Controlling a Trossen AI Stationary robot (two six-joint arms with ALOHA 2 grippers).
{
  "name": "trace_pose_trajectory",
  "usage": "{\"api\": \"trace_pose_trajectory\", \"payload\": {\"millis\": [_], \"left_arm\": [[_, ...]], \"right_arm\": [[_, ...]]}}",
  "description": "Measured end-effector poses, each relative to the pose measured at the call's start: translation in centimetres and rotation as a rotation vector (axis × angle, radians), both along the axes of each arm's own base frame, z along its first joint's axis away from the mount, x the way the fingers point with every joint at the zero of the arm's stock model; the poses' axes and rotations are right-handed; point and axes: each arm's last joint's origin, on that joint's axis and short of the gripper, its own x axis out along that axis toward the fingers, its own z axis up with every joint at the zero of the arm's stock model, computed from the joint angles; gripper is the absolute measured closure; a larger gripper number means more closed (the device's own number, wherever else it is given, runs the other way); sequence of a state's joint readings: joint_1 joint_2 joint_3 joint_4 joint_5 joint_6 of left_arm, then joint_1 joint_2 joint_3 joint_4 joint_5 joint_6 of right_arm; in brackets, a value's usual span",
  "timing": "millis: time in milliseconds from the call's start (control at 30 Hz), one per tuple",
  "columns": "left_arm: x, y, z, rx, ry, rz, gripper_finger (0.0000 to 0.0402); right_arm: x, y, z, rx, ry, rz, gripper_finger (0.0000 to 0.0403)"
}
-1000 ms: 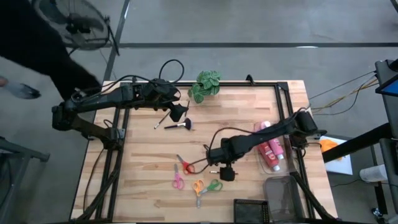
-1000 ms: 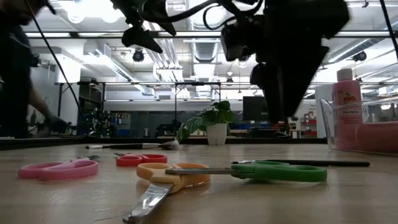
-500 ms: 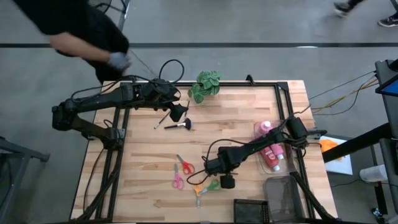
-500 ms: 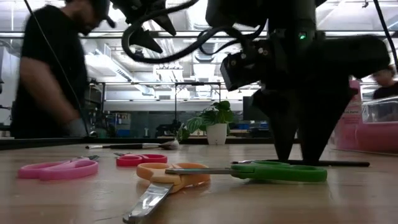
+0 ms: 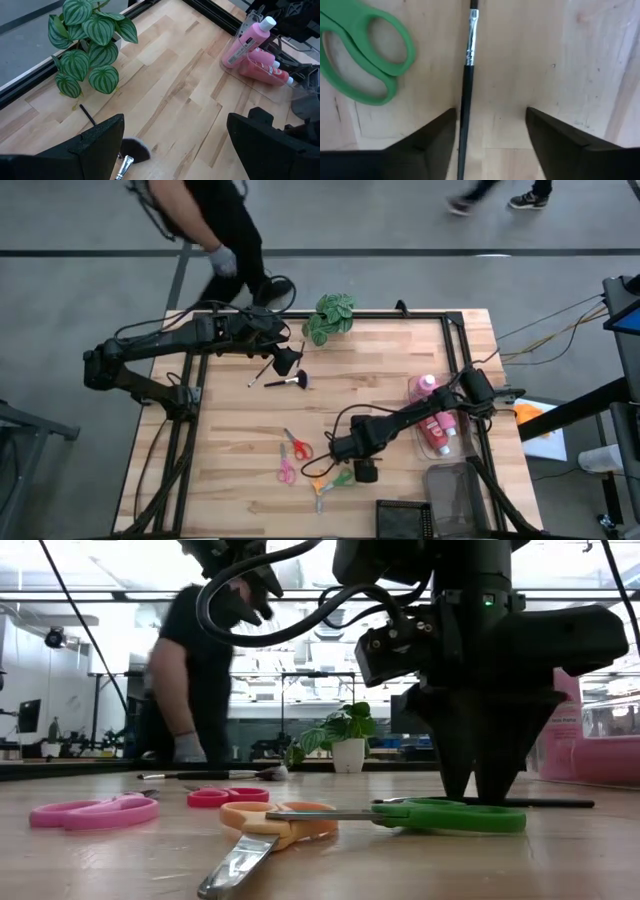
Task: Pick & Place Paint Supplies
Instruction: Put the black paint brush into the gray bin
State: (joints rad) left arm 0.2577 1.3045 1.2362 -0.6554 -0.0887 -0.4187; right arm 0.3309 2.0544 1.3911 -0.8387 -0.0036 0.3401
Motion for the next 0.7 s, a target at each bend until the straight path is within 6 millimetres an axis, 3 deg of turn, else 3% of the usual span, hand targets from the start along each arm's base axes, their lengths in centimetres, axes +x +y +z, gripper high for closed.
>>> {"api": "trace_pose_trajectory", "payload": {"millis": [433, 700], "left_arm": [[0.00, -0.02, 0.00, 0.000, 0.000, -0.001, 0.0045], [0.00, -0.02, 0.00, 0.000, 0.000, -0.001, 0.0045]], "right_arm": [[0.14, 0.02, -0.01, 0.001, -0.014, -0.005, 0.0374], [0.13, -0.03, -0.02, 0.001, -0.013, -0.009, 0.0383]]}}
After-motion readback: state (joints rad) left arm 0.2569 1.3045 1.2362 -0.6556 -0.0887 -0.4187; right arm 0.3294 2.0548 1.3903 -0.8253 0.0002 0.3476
